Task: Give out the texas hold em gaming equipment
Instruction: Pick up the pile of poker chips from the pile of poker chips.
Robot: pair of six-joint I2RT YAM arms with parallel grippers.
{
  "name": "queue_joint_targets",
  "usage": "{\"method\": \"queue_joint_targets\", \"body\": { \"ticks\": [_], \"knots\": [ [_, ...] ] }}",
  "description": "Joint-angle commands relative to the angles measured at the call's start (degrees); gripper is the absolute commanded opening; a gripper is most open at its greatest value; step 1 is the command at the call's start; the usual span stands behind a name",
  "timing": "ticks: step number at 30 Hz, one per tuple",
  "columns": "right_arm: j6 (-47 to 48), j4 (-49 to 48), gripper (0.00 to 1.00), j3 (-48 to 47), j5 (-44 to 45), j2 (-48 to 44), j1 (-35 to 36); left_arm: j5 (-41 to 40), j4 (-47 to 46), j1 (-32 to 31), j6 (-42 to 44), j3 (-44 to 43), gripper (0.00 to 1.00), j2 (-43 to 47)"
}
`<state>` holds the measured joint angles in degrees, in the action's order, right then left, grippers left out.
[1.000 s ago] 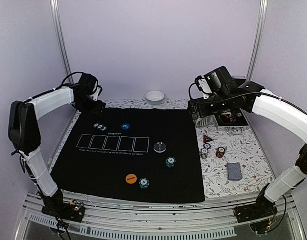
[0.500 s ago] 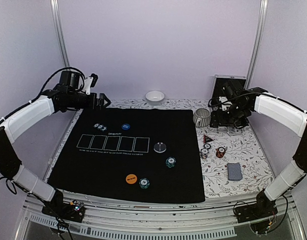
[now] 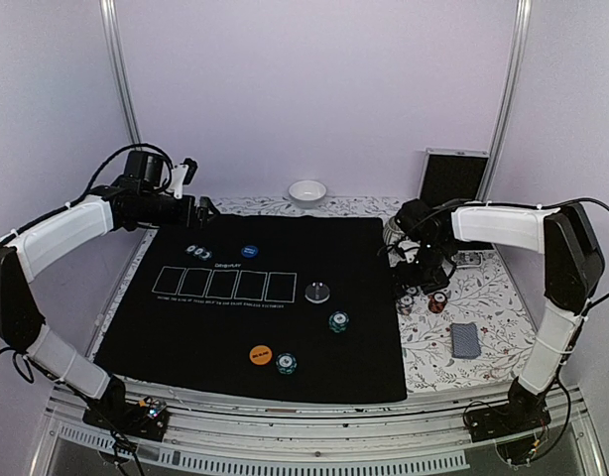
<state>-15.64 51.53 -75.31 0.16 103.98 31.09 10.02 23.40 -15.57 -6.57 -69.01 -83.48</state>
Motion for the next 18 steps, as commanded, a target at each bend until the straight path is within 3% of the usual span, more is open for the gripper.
{"method": "queue_joint_targets", "body": {
  "ticks": [1,8,14,18],
  "knots": [
    [-0.97,0.26,0.83,0.55,-0.36,1.27,0.82,-0.43,-0.37,0.10,1.55,0.55,0.98,1.17],
    [-1.03,0.08,0.75,-0.06,-0.69,3.74,1.62,-0.35,-0.23,0.52,1.73,0.63,0.98,1.30],
    [-1.21,1.65,0.50,-1.48,1.50,4.95,2.04,-0.20,-0.28,0.74,1.80,0.64,0.98,1.52],
    [-2.04,2.48,0.38,-1.88,2.58,3.99,2.04,0.05,-0.28,0.87,1.73,0.71,0.98,1.42]
  ]
}}
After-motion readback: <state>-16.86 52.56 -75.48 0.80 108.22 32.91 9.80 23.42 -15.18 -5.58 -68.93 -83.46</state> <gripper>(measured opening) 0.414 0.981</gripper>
